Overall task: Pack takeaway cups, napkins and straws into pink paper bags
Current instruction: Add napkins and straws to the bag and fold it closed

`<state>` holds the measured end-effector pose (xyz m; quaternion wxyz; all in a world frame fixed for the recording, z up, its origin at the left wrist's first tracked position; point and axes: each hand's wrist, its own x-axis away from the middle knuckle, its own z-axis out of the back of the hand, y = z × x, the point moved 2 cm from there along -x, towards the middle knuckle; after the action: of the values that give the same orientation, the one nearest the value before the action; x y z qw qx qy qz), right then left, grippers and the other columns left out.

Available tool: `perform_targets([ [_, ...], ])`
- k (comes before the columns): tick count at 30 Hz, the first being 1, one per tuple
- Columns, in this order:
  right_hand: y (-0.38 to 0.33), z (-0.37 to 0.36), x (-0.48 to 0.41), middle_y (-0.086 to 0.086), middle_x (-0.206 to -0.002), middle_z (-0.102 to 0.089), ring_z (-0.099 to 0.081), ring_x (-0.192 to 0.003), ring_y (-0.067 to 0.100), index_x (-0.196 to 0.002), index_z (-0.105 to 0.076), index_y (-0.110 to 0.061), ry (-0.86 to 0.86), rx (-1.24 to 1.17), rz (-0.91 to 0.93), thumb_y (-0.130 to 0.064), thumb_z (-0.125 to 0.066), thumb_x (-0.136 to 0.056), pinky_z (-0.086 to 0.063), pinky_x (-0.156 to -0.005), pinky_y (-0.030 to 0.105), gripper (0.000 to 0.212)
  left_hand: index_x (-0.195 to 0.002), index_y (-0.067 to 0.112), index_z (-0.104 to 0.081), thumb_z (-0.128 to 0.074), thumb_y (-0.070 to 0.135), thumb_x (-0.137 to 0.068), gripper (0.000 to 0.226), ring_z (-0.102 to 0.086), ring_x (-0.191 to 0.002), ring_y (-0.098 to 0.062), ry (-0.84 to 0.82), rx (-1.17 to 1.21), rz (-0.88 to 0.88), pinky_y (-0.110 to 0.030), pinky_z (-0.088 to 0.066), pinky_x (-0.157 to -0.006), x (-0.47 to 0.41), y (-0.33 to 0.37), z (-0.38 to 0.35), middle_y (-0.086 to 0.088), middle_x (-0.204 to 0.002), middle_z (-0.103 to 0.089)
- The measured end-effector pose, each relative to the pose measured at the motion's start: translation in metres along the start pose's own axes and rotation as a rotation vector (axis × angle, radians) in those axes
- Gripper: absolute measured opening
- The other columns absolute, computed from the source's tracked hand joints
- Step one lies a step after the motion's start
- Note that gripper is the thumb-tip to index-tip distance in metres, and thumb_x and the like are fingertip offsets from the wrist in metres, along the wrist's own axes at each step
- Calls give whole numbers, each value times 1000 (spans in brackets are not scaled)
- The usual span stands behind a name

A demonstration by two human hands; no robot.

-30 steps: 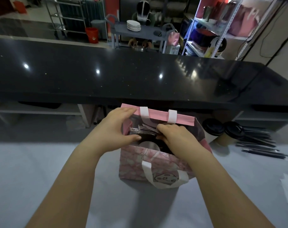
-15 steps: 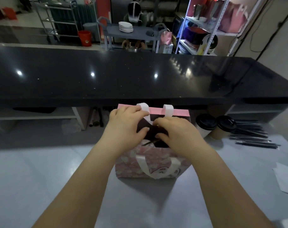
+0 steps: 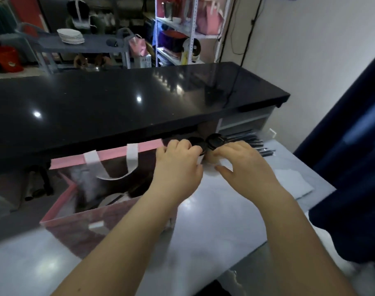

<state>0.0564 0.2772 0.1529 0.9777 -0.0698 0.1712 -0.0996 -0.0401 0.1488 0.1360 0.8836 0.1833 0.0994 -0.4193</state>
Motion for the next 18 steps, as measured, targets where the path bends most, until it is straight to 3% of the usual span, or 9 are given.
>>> perform_targets([
  [7, 99, -12, 63, -5, -118, -63, -48, -114, 18, -118, -64, -22, -85, -54, -240, -30, -66, -90, -40, -96, 34, 29, -123, 24, -56, -48, 37, -93, 34, -45, -114, -23, -161, -1, -43, -39, -35, -92, -27, 85, -70, 2, -121, -54],
  [13, 184, -52, 100, -9, -123, -60, -45, -118, 13, -122, -58, -28, -322, -116, -359, -35, -60, -93, -42, -95, 32, 30, -128, 25, -55, -48, 34, -93, 37, -46, -117, -25, -382, 43, 13, -40, -37, -93, -43, 138, -153, 0, -125, -53],
  [18, 254, -74, 117, -9, -126, -58, -43, -121, 14, -123, -57, -28, -395, -184, -400, -34, -59, -93, -42, -96, 35, 31, -131, 27, -53, -48, 32, -92, 39, -47, -117, -25, -518, 73, 62, -39, -39, -93, -52, 175, -218, 1, -129, -54],
])
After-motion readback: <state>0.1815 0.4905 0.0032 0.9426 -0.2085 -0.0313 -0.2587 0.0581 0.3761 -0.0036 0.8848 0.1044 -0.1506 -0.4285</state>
